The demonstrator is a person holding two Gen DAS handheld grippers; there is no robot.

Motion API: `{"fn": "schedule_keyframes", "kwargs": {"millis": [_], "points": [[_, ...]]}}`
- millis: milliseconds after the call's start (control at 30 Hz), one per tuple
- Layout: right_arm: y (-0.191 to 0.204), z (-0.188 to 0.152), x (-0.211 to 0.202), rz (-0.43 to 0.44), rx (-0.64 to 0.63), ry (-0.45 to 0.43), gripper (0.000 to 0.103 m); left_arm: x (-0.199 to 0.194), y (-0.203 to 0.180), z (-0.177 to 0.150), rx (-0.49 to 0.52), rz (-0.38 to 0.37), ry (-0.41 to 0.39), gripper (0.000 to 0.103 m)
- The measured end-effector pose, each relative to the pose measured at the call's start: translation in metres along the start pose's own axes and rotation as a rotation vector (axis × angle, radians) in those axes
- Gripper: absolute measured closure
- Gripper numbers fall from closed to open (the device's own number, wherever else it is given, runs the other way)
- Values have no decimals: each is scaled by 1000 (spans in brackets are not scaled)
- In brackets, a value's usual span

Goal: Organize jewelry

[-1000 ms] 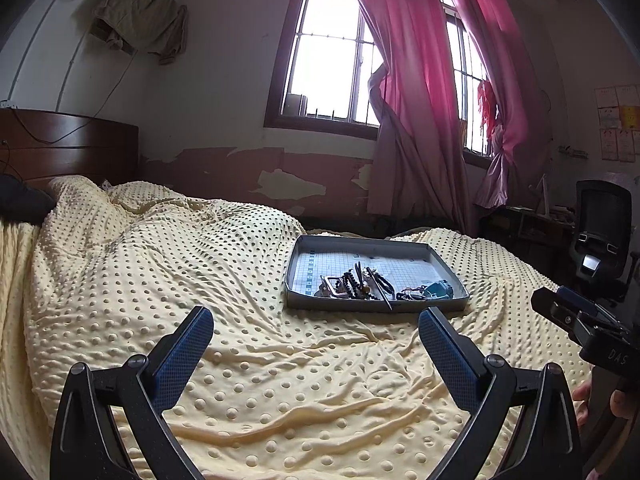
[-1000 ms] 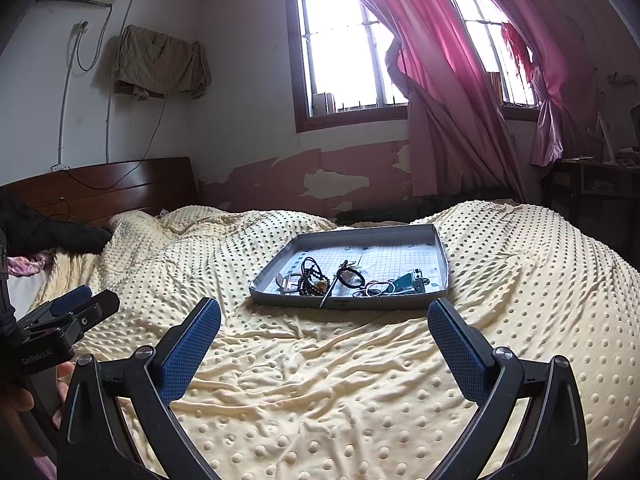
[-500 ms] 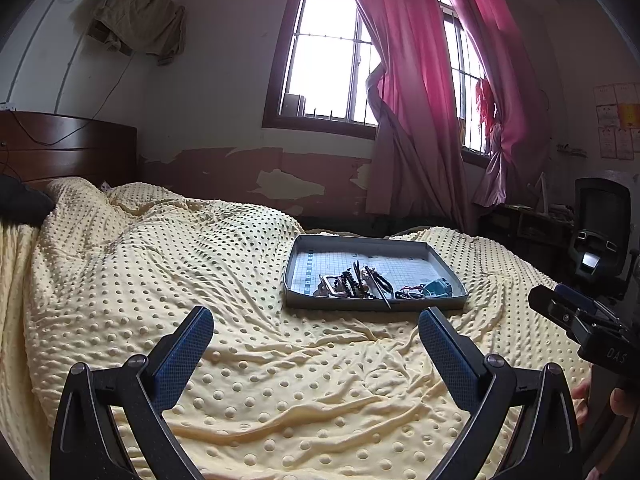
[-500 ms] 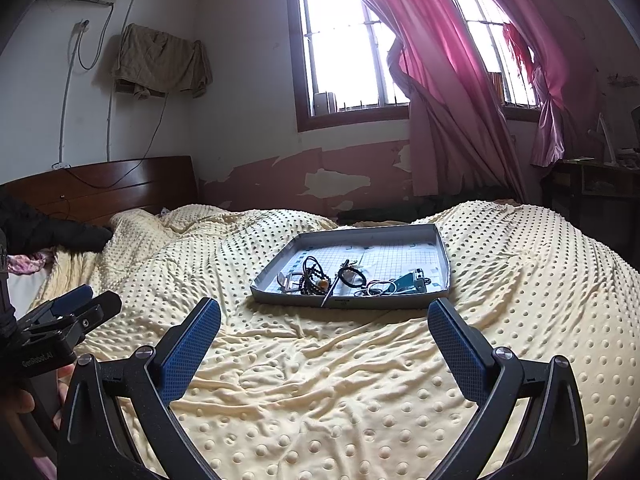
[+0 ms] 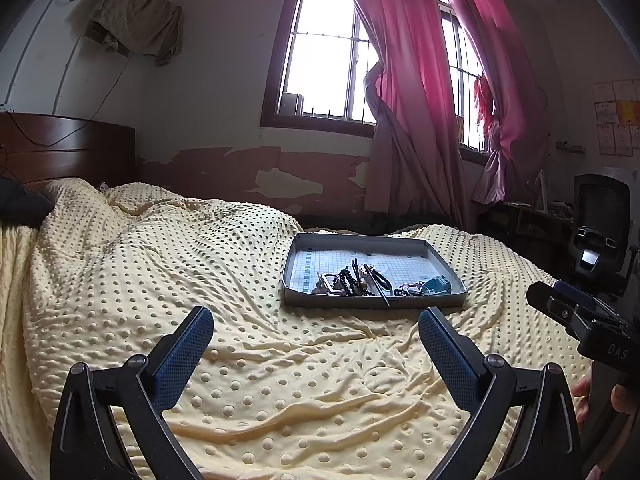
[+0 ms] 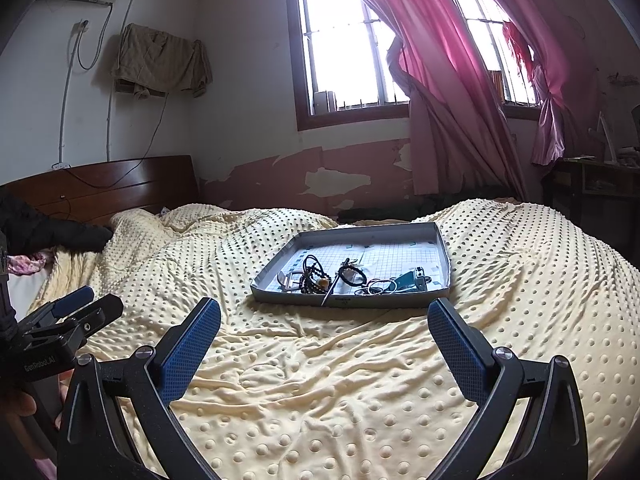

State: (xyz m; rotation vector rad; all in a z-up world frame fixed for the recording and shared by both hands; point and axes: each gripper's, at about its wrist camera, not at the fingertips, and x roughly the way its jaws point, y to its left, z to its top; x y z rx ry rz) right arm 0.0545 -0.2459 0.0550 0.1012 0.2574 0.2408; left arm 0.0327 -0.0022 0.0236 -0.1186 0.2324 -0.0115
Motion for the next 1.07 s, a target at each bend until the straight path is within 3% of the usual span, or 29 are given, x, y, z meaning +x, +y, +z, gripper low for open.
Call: {"fn": "schedule_keyframes", "kwargs": {"millis": [467,600,1067], "points": [[-4,0,1,6,4,4,1,3,4,-3,-9,-18,34,0],[-4,0,0,7,4,4,1,7,2,-5,-7,58,70,0],[-3,-1,1,8,3,7,1,11,6,-6,-31,66,99,0]]}}
